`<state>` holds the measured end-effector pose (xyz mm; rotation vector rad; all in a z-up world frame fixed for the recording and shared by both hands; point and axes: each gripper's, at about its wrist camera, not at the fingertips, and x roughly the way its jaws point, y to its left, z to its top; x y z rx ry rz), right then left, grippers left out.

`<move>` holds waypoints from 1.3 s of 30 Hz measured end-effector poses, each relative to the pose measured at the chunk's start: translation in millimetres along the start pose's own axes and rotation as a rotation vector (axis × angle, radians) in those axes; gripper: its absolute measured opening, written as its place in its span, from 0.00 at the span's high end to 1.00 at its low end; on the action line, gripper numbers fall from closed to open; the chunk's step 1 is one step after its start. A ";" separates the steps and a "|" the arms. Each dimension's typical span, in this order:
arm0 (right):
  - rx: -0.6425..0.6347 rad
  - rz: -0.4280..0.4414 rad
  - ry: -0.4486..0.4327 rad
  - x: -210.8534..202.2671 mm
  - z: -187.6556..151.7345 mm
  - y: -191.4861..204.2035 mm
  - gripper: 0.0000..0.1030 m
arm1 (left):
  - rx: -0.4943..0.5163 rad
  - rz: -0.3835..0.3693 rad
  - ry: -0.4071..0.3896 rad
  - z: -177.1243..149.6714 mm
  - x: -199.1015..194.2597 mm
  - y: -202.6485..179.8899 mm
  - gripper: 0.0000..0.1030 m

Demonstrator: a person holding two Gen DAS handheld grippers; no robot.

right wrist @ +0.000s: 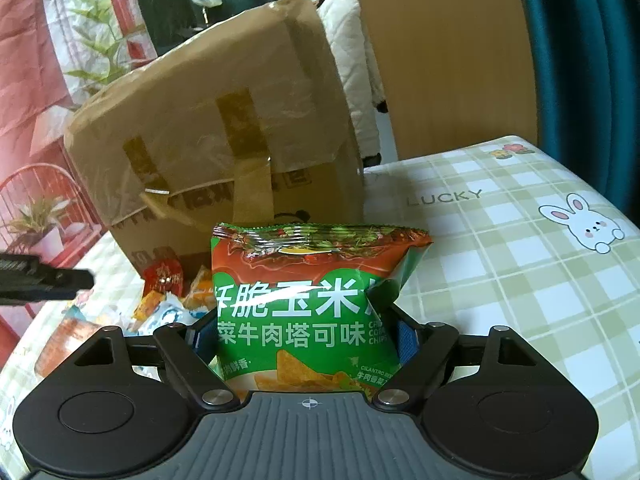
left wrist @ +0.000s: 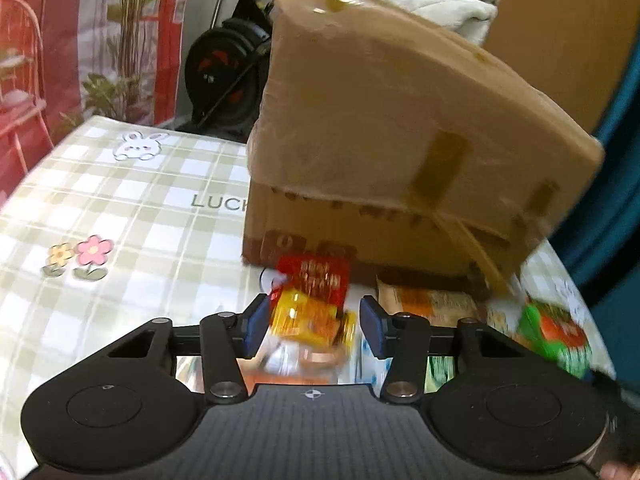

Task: Organize snacks
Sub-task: 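Grasp the small red packet with the left gripper while the right holds the green bag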

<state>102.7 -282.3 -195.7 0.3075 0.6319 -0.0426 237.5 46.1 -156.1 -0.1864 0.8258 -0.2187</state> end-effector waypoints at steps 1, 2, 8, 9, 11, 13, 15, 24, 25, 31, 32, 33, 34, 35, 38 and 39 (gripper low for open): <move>0.007 0.000 -0.005 -0.7 0.5 -1.4 0.24 | 0.001 -0.002 0.006 5.2 7.8 0.2 0.54; 0.012 0.002 -0.007 -1.0 1.0 -2.7 0.24 | 0.018 0.003 0.008 9.0 15.6 -1.5 0.57; 0.026 0.012 -0.018 -3.5 3.0 -8.3 0.24 | 0.156 0.030 0.070 8.9 62.6 -12.9 0.54; 0.028 0.014 -0.019 -3.8 3.0 -8.9 0.24 | 0.159 0.038 0.084 7.8 68.6 -13.0 0.50; 0.035 0.020 -0.021 -3.4 2.9 -10.4 0.24 | 0.145 0.039 0.107 7.0 78.6 -10.5 0.26; 0.038 0.024 -0.020 -2.3 3.0 -10.4 0.24 | 0.139 0.045 0.108 7.1 85.2 -9.2 0.24; 0.035 0.023 -0.015 -0.5 2.7 -9.4 0.24 | 0.131 0.055 0.121 9.2 91.9 -9.0 0.24; 0.050 0.026 0.002 3.7 2.2 -11.4 0.24 | 0.168 0.120 0.192 17.0 118.5 -19.7 0.25; 0.051 0.026 0.004 4.5 2.3 -11.8 0.24 | 0.179 0.132 0.195 16.7 119.8 -22.6 0.25; 0.047 0.030 0.002 3.8 1.3 -10.3 0.24 | 0.214 0.140 0.131 7.0 107.4 -33.0 0.49; 0.045 0.029 0.000 2.8 1.3 -10.1 0.24 | 0.207 0.134 0.125 5.5 103.1 -32.7 0.53; 0.044 0.028 -0.002 2.1 1.2 -10.5 0.24 | 0.196 0.120 0.123 1.4 97.2 -29.6 0.56; 0.044 0.027 -0.004 1.4 1.2 -10.8 0.24 | 0.184 0.108 0.117 -0.6 92.3 -27.9 0.60; 0.046 0.026 -0.005 0.9 1.7 -11.3 0.24 | 0.179 0.099 0.109 -2.3 87.5 -26.0 0.65; 0.046 0.024 -0.009 -0.8 2.1 -10.7 0.24 | 0.173 0.073 0.083 -8.0 72.4 -21.4 0.83; 0.045 0.025 -0.010 -1.7 2.1 -9.9 0.24 | 0.178 0.063 0.079 -9.8 69.2 -20.6 0.84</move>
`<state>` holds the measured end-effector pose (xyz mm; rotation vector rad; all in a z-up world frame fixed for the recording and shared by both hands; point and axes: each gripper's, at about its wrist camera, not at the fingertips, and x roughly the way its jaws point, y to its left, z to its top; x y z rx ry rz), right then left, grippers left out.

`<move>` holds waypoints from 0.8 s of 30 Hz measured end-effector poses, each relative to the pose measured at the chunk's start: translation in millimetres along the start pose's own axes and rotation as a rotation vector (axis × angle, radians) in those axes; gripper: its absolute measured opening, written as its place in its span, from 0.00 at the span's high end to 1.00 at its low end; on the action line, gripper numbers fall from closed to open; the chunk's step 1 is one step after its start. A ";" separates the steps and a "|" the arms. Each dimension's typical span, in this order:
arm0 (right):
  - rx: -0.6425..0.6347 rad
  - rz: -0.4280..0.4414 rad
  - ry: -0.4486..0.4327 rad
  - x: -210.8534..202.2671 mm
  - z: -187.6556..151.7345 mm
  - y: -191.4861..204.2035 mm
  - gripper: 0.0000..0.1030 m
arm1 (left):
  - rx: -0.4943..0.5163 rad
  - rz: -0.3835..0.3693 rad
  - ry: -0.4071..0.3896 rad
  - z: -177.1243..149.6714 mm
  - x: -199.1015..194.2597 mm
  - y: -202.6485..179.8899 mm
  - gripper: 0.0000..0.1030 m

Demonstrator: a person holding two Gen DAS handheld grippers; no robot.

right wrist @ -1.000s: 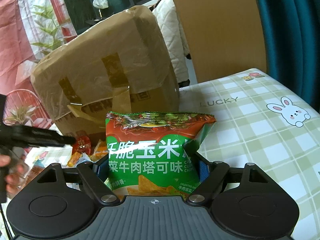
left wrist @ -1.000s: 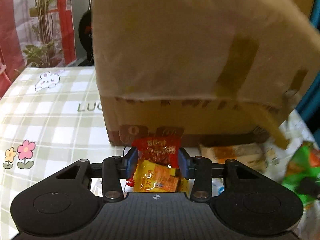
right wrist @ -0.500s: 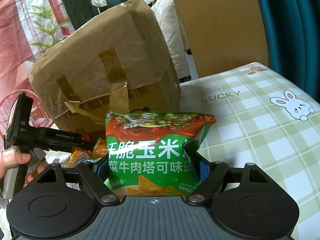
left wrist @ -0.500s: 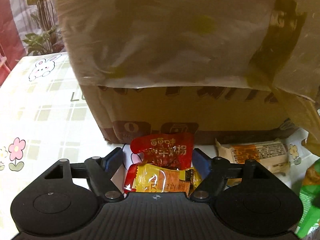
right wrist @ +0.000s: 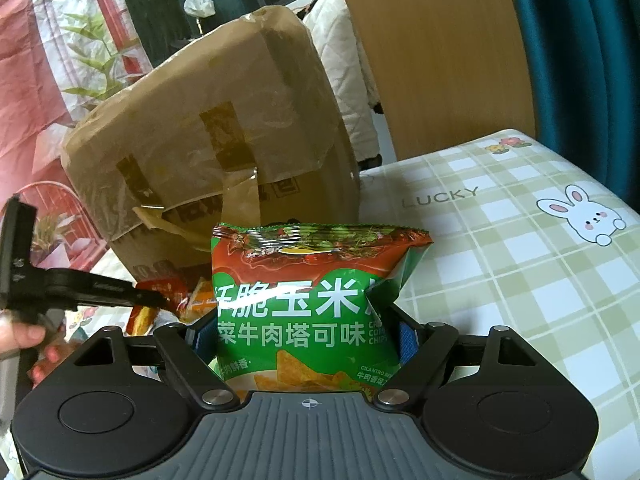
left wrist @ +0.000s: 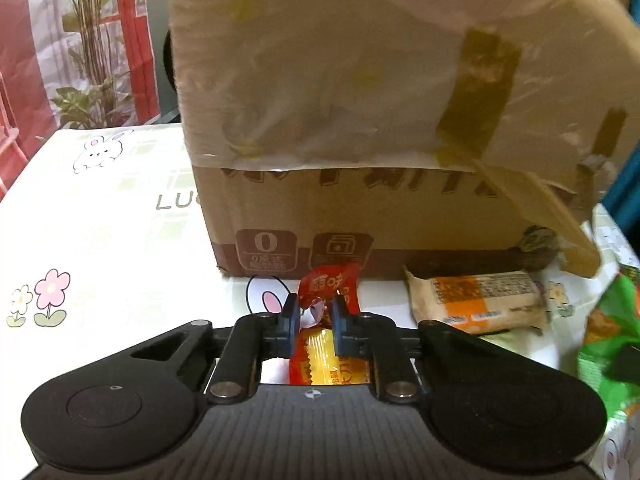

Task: Organize snacks
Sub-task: 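Grasp the small red packet with the left gripper while the right holds the green bag, then carry both packets over the box and open both grippers to drop them inside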

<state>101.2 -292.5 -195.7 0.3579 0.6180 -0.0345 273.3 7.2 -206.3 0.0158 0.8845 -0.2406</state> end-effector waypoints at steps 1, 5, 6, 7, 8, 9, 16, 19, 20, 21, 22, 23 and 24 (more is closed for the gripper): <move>-0.002 0.002 -0.002 -1.2 -0.5 1.2 0.24 | 0.012 -0.003 -0.002 -1.7 -1.4 -0.4 0.84; -0.015 0.008 -0.008 -4.9 1.0 5.3 0.24 | 0.020 -0.014 0.007 -17.0 -8.9 2.6 0.84; -0.018 0.009 -0.011 -5.8 1.4 6.5 0.24 | 0.001 -0.025 0.005 -19.0 -9.7 5.2 0.84; -0.023 0.010 -0.013 -7.0 1.3 7.9 0.24 | -0.013 -0.032 0.002 -21.1 -10.2 9.8 0.85; -0.026 0.010 -0.014 -7.7 1.6 8.6 0.24 | -0.023 -0.037 -0.003 -22.7 -12.4 11.7 0.86; -0.027 0.011 -0.014 -8.6 1.6 9.0 0.24 | -0.025 -0.040 -0.011 -24.2 -16.9 12.7 0.87; -0.037 0.007 -0.030 -15.9 8.1 11.5 0.24 | -0.008 -0.051 -0.111 -8.9 -51.5 6.6 0.88; -0.043 0.007 -0.045 -19.5 12.0 14.1 0.24 | -0.005 -0.065 -0.158 -4.4 -73.4 6.2 0.88; -0.044 0.007 -0.048 -20.7 13.1 14.8 0.24 | -0.006 -0.071 -0.172 -3.0 -80.2 6.4 0.88; -0.045 0.007 -0.051 -22.0 14.2 15.6 0.24 | -0.004 -0.076 -0.188 -1.4 -86.7 6.5 0.88; -0.046 0.007 -0.055 -23.8 15.3 16.5 0.24 | 0.002 -0.079 -0.205 0.5 -94.3 5.9 0.88; -0.046 0.007 -0.059 -25.4 16.8 17.1 0.24 | 0.008 -0.079 -0.221 1.6 -100.7 4.6 0.88; -0.048 0.006 -0.063 -27.2 18.3 18.2 0.24 | 0.014 -0.078 -0.238 3.1 -106.0 2.8 0.88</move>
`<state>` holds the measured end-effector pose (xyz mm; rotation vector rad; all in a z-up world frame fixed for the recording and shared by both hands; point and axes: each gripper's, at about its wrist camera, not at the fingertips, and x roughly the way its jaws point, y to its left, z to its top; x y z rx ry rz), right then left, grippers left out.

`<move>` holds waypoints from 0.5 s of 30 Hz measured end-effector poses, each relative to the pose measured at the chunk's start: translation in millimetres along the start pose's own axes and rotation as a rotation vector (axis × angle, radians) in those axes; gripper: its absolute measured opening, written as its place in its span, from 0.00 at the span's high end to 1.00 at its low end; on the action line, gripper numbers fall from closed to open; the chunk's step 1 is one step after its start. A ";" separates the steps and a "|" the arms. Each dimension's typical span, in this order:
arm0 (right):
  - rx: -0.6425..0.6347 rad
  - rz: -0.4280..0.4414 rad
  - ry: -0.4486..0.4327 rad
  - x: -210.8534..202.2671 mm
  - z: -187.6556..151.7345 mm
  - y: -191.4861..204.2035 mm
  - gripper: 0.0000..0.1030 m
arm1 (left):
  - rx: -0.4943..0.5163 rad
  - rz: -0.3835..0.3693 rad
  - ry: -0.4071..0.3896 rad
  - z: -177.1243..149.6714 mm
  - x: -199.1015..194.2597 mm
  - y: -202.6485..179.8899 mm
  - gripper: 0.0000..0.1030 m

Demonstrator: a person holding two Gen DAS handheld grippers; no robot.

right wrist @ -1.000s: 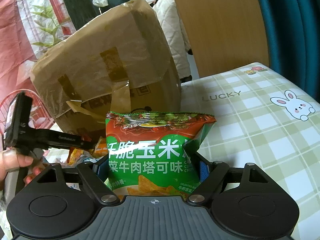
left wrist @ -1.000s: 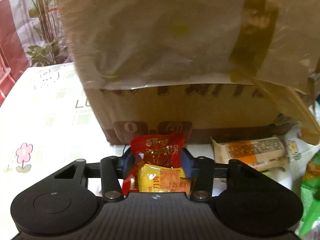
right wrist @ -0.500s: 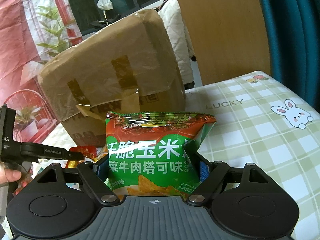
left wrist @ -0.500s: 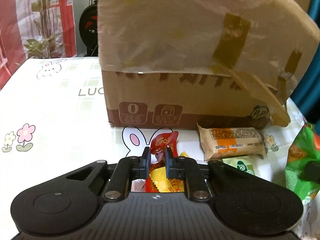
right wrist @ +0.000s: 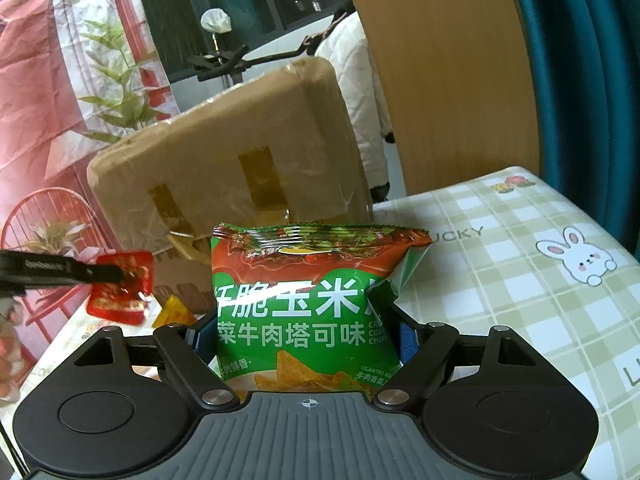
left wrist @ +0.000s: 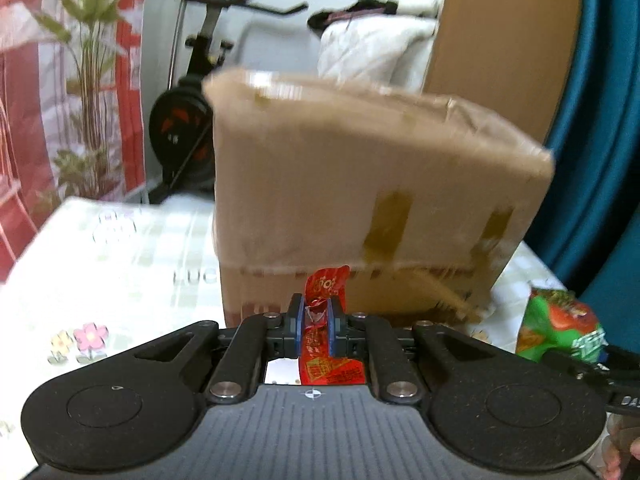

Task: Organize snacks
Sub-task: 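Carry both packets over the box and open both grippers to drop them inside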

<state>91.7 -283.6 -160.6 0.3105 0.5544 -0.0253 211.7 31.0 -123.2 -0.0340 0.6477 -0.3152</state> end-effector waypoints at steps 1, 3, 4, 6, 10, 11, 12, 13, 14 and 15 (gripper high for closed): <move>-0.003 -0.003 -0.006 -2.3 1.4 1.1 0.24 | 0.005 0.000 -0.018 3.4 -7.2 -1.3 0.88; -0.012 -0.011 -0.018 -7.5 4.5 3.1 0.24 | 0.005 0.000 -0.048 8.3 -15.7 -3.6 0.88; -0.016 -0.017 -0.027 -11.1 6.5 3.9 0.24 | 0.005 0.001 -0.065 11.2 -21.6 -4.5 0.88; -0.021 -0.027 -0.042 -18.0 11.0 4.1 0.24 | 0.004 0.006 -0.095 16.6 -31.3 -6.9 0.88; -0.065 -0.028 -0.108 -36.6 34.1 13.8 0.24 | 0.023 0.011 -0.160 33.9 -50.2 -13.5 0.88; -0.080 -0.024 -0.131 -40.2 42.1 17.5 0.24 | 0.027 0.012 -0.175 38.6 -53.4 -14.5 0.88; -0.096 -0.016 -0.153 -43.0 51.0 21.0 0.24 | 0.033 0.011 -0.191 45.1 -56.6 -15.9 0.88; -0.115 -0.007 -0.178 -44.8 62.2 25.4 0.24 | 0.040 0.012 -0.208 52.0 -58.7 -18.1 0.88; -0.132 -0.001 -0.200 -44.8 73.8 29.6 0.24 | 0.046 0.013 -0.224 59.4 -59.7 -20.3 0.88; -0.143 0.005 -0.217 -43.7 84.3 32.2 0.24 | 0.049 0.015 -0.235 65.7 -60.1 -22.1 0.88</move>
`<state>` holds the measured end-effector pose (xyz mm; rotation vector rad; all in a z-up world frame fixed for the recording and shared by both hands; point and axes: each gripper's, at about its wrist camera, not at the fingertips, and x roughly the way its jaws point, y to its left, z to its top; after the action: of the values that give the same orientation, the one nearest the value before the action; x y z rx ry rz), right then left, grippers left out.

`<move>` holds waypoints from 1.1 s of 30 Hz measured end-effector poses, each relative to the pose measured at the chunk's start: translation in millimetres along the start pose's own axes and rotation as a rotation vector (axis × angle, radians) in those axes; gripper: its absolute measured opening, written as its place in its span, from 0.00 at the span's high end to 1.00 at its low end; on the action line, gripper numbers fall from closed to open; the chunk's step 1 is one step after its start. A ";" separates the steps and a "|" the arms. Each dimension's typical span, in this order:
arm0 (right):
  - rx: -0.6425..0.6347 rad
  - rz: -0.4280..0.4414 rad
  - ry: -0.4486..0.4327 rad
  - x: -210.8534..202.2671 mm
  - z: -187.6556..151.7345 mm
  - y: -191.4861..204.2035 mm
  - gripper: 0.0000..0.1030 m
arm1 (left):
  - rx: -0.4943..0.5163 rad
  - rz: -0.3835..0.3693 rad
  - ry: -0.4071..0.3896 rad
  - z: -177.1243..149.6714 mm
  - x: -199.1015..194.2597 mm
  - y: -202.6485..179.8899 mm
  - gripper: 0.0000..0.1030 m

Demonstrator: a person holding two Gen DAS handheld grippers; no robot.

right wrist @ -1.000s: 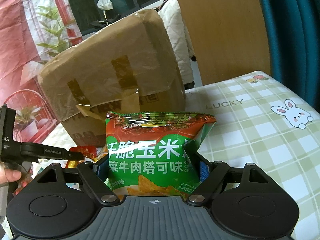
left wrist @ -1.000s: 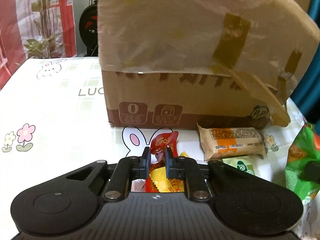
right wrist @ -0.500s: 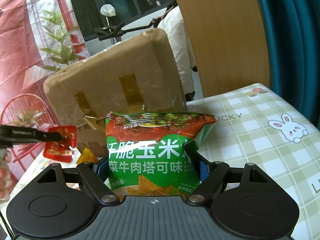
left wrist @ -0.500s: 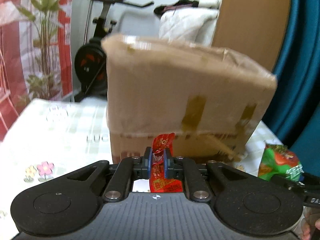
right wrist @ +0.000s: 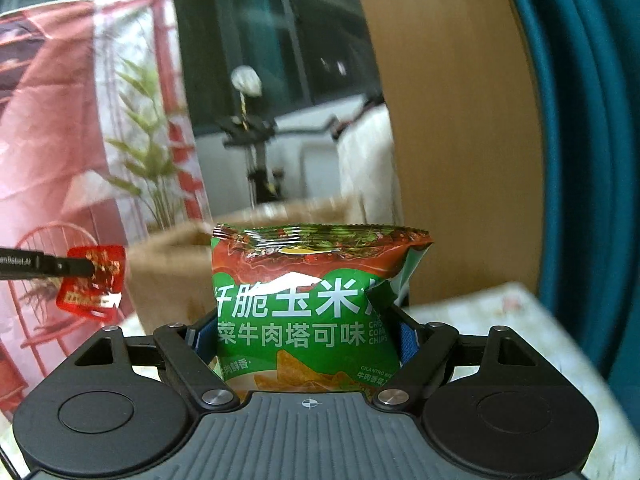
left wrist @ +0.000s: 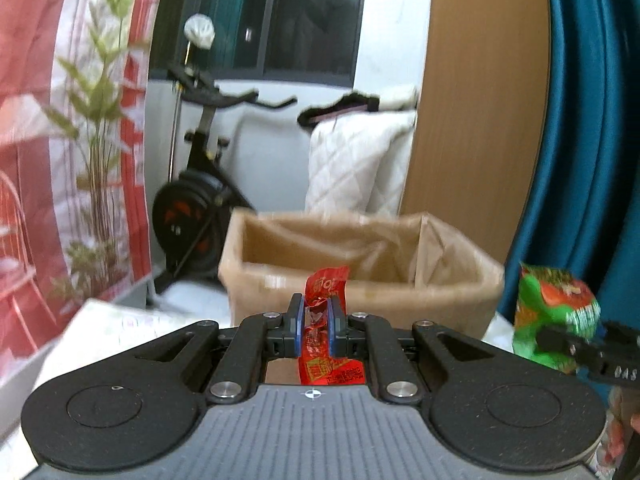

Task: Organize snacks
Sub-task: 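Carry both packets over the box and open both grippers to drop them inside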

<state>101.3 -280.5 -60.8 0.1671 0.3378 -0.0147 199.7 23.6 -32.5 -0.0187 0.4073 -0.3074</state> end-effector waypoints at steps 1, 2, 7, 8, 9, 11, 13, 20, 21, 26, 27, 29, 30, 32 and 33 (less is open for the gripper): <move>-0.013 0.007 -0.024 5.5 13.1 1.8 0.24 | 0.003 0.001 -0.013 7.3 3.5 -1.1 0.88; -0.025 0.012 -0.045 10.7 23.4 3.6 0.24 | 0.006 0.003 -0.024 14.5 5.3 -1.8 0.88; -0.128 0.004 -0.128 55.6 74.6 17.0 0.24 | 0.018 0.032 -0.039 54.1 36.0 -1.5 0.88; -0.137 -0.001 -0.137 68.2 83.3 18.8 0.24 | 0.019 0.039 -0.039 60.0 41.7 0.5 0.88; -0.137 0.000 -0.138 79.4 90.7 19.8 0.24 | 0.016 0.052 -0.038 66.2 49.3 2.0 0.88; -0.136 0.002 -0.131 103.9 100.3 22.0 0.24 | 0.004 0.065 -0.027 76.7 66.0 5.7 0.88; -0.141 0.014 -0.119 124.4 101.9 25.8 0.24 | 0.025 0.081 -0.012 83.9 83.4 4.9 0.88; -0.150 0.010 0.007 179.6 87.8 43.1 0.20 | 0.048 0.132 0.036 81.3 126.3 4.0 0.87; -0.147 0.014 0.040 185.4 85.5 45.3 0.18 | 0.058 0.126 0.044 79.3 128.5 3.8 0.85; -0.118 0.026 0.087 183.3 76.3 46.2 0.10 | 0.062 0.115 0.079 69.4 124.6 11.9 0.37; -0.104 0.032 0.082 179.0 74.9 45.0 0.08 | 0.056 0.111 0.080 67.2 120.8 14.0 0.37; -0.083 0.048 0.079 170.6 74.0 42.7 0.06 | 0.028 0.106 0.101 64.5 114.2 19.1 0.37; -0.084 0.046 0.079 167.1 73.8 42.8 0.06 | 0.012 0.103 0.104 63.2 109.1 21.9 0.37; -0.090 0.044 0.085 162.1 74.1 43.2 0.03 | -0.001 0.099 0.100 60.3 100.6 24.0 0.37; -0.092 0.049 0.092 160.7 75.0 43.5 0.03 | -0.001 0.101 0.099 59.0 95.3 24.0 0.37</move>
<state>279.4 -247.9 -37.2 0.0854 0.4256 0.0572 313.0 15.5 -17.2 0.0162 0.5050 -0.2088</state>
